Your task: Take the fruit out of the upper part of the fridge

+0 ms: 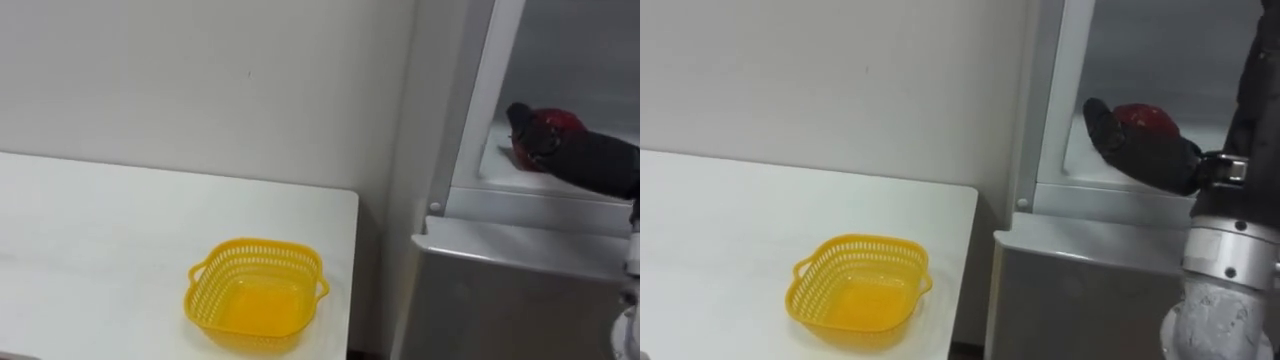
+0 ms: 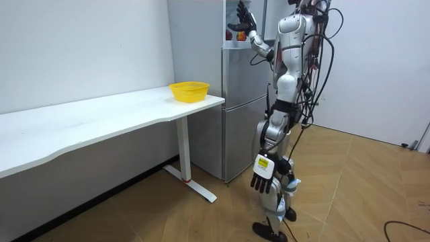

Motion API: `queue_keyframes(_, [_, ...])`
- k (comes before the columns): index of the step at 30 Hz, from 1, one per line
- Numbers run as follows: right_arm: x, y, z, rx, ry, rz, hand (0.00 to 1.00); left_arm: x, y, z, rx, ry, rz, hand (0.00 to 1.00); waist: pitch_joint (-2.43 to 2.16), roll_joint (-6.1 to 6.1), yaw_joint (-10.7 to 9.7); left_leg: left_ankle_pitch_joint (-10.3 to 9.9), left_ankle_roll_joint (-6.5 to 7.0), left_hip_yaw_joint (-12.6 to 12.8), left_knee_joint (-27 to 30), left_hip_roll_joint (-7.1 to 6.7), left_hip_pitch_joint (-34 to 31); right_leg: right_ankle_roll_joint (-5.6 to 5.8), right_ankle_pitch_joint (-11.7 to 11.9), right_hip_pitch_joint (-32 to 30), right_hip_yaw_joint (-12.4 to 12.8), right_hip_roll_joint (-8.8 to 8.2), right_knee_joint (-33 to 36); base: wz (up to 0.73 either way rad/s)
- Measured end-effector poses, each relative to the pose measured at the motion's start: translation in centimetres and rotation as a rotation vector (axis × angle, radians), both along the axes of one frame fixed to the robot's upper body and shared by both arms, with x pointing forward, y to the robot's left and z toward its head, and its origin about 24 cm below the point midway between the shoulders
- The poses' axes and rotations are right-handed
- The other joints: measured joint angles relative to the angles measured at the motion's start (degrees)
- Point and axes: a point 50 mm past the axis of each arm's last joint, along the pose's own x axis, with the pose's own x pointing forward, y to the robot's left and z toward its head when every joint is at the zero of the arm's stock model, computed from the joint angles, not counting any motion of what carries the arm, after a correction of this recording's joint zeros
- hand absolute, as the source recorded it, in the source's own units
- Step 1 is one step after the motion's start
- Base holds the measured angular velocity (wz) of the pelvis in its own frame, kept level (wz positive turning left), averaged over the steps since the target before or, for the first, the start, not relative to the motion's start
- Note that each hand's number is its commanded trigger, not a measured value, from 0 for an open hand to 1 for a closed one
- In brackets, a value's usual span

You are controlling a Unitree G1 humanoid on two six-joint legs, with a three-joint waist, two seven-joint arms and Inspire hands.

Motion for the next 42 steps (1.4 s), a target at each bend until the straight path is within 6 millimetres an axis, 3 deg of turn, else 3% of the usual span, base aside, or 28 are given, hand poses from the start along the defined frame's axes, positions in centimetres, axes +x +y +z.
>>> queue_keyframes(4, [0.5,-0.4,-0.4,0.005,0.037,-0.016,0.0,0.4,0.0,0.0,0.002,-0.003,-0.001,0.0,-0.03,-0.38,0.0,0.0,-0.02,-1.1,0.2,-0.15,-0.5,0.0,0.0,-0.2,-1.2,-0.17,0.0,0.13])
queue_keyframes(14, [1.4,-0.9,-0.7,-0.007,0.091,-0.042,0.0,0.7,0.2,0.0,-0.019,0.012,-0.029,0.0,0.09,-0.98,0.2,0.0,0.01,-1.2,0.7,-0.42,-0.5,0.02,0.0,-0.1,-1.2,-0.48,0.3,0.01])
queue_keyframes(21, [3.1,-1.6,-1.4,0.047,0.184,-0.004,0.0,1.0,0.2,0.1,-0.024,0.014,-0.03,0.0,0.23,-1.26,0.9,0.1,0.03,-1.1,1.1,-0.46,-0.4,0.03,0.0,-0.1,-1.2,-0.57,0.8,0.0])
queue_keyframes(27, [4.2,-2.5,-3.5,0.094,0.34,0.051,0.0,1.5,0.3,0.2,-0.027,-0.013,-0.038,0.0,-0.13,-0.67,1.0,0.1,0.05,-1.2,1.1,-0.52,-0.5,0.04,0.0,-0.2,-1.3,-0.68,0.9,0.0])
queue_keyframes(37, [4.4,-2.9,-3.5,0.081,0.386,0.096,0.0,1.7,0.4,0.4,-0.032,-0.025,-0.041,0.0,-0.49,-0.99,0.9,0.1,0.08,-1.3,1.1,-0.56,-0.4,0.08,0.0,0.2,-1.4,-0.73,1.0,0.0])
queue_keyframes(38, [4.4,-3.0,-3.5,0.084,0.388,0.1,0.08,1.7,0.4,0.4,-0.032,-0.024,-0.041,0.0,-0.48,-0.99,0.9,0.1,0.08,-1.3,1.1,-0.56,-0.4,0.08,0.0,0.2,-1.4,-0.74,1.0,0.0])
queue_keyframes(39, [4.4,-3.1,-3.5,0.085,0.394,0.106,0.49,1.7,0.4,0.4,-0.032,-0.022,-0.041,0.0,-0.45,-1.05,0.9,0.1,0.09,-1.4,1.1,-0.57,-0.4,0.08,0.0,0.2,-1.4,-0.76,1.0,0.0])
queue_keyframes(40, [4.5,-3.2,-3.5,0.077,0.403,0.112,0.57,1.6,0.4,0.4,-0.031,-0.019,-0.039,0.0,-0.38,-1.1,0.8,0.1,0.11,-1.4,1.1,-0.57,-0.4,0.08,0.0,0.3,-1.4,-0.77,1.0,0.0])
queue_keyframes(41, [4.5,-3.3,-3.6,0.077,0.407,0.117,1.0,1.6,0.5,0.4,-0.03,-0.016,-0.038,0.0,-0.35,-1.13,0.8,0.1,0.12,-1.4,1.1,-0.57,-0.4,0.08,0.0,0.3,-1.4,-0.77,1.1,0.0])
queue_keyframes(42, [4.7,-3.4,-3.6,0.082,0.417,0.132,1.0,1.4,0.5,0.5,-0.028,-0.01,-0.036,0.0,-0.32,-1.21,0.7,0.1,0.12,-1.4,1.1,-0.57,-0.4,0.08,0.0,0.3,-1.3,-0.79,1.1,0.0])
